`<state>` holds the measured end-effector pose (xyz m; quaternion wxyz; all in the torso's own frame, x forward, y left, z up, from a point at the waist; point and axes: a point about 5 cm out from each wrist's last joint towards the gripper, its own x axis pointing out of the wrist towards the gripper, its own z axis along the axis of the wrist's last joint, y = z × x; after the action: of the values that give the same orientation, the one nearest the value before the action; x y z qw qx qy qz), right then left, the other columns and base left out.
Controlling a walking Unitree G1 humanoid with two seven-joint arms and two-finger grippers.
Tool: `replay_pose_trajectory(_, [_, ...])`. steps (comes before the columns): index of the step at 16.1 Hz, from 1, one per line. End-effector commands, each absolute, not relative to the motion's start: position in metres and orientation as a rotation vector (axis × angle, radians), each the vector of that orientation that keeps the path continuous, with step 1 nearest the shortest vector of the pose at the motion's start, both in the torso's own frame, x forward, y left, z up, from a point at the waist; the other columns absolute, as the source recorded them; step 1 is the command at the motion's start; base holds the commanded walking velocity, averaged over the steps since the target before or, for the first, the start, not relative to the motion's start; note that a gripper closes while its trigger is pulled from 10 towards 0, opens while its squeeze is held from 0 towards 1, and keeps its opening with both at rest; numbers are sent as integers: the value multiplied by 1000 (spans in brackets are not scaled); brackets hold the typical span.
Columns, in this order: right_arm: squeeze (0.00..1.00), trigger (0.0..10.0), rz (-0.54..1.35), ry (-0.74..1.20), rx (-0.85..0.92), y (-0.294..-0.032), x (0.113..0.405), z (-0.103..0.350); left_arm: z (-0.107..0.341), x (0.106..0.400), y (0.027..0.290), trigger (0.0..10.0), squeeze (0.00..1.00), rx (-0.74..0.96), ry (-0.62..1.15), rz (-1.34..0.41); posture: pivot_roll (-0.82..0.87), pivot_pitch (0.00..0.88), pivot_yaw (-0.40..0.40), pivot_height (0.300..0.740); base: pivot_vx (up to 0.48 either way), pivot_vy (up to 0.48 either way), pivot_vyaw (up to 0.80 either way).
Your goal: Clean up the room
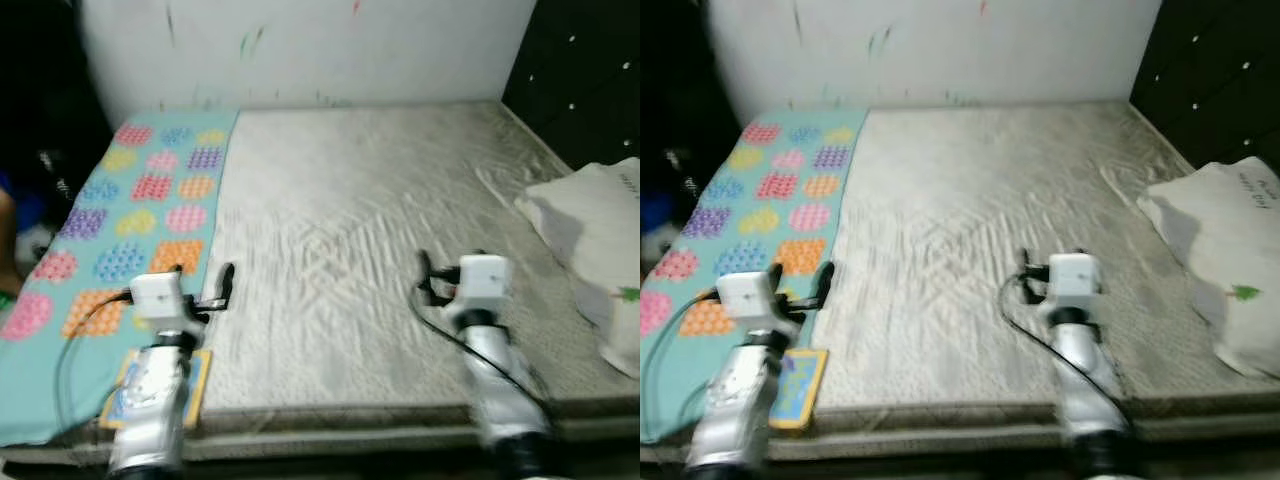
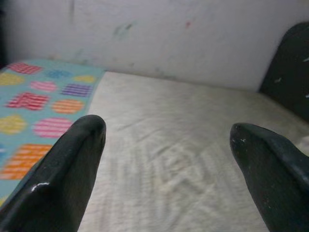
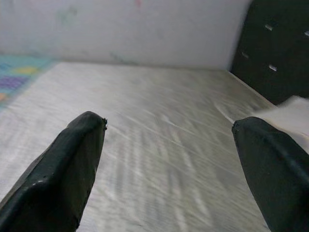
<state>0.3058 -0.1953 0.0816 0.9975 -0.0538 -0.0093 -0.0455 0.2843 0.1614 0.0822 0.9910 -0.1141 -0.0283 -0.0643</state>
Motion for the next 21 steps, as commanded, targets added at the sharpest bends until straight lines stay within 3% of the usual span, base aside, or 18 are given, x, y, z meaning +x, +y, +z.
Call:
replay_pose_trajectory(1, [0,10000,-75,-40,-96,-188,310,87,83,284,169,10000,0,-207,-54,-124,-75,0,30,740,266,0,0])
replay_pose_trajectory(9, [0,10000,-80,-57,-114,-189,313,93,87,288,171,10000,0,-209,-45,-63,-63,0,6,740,33,0,0])
replay_pose_trajectory(12, [0,10000,-57,-33,-107,-180,310,84,79,282,171,10000,0,-203,-19,-69,-59,0,15,740,0,0,-673])
replay_pose_trajectory(16, [0,10000,-42,-38,-100,-174,312,86,78,279,166,10000,0,-212,-11,-80,-56,0,18,740,0,292,-709])
replay_pose_trajectory(21, [0,10000,-25,-42,-115,-173,313,87,79,283,165,10000,0,-211,-12,-90,-68,0,21,740,0,346,0])
